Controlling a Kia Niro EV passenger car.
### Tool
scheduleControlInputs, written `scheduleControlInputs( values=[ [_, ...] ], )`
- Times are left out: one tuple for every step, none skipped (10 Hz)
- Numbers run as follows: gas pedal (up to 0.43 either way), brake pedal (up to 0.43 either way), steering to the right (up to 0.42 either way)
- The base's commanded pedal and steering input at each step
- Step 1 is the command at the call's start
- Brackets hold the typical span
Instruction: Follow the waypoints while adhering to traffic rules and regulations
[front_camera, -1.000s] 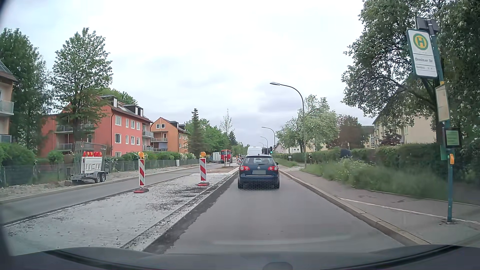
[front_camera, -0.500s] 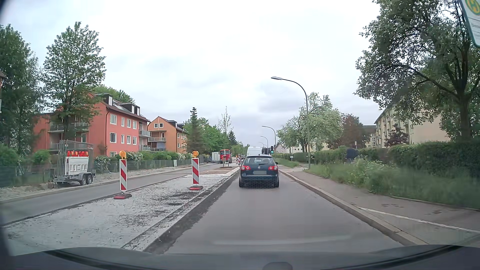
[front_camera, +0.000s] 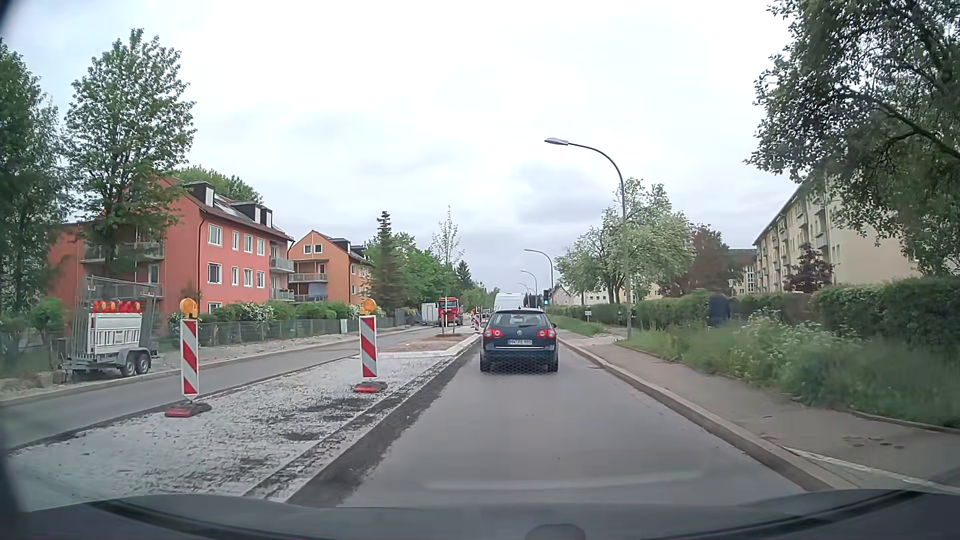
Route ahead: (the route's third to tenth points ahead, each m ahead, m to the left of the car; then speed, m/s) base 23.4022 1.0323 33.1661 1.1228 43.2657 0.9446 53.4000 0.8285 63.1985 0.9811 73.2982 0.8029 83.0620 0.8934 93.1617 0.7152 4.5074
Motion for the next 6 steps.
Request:
scheduleControlInputs(
  values=[
    [0.197, 0.0, -0.003],
    [0.197, 0.0, -0.002],
    [0.197, 0.0, -0.002],
    [0.197, 0.0, -0.002],
    [0.197, 0.0, -0.002],
    [0.189, 0.0, -0.001]
  ],
)
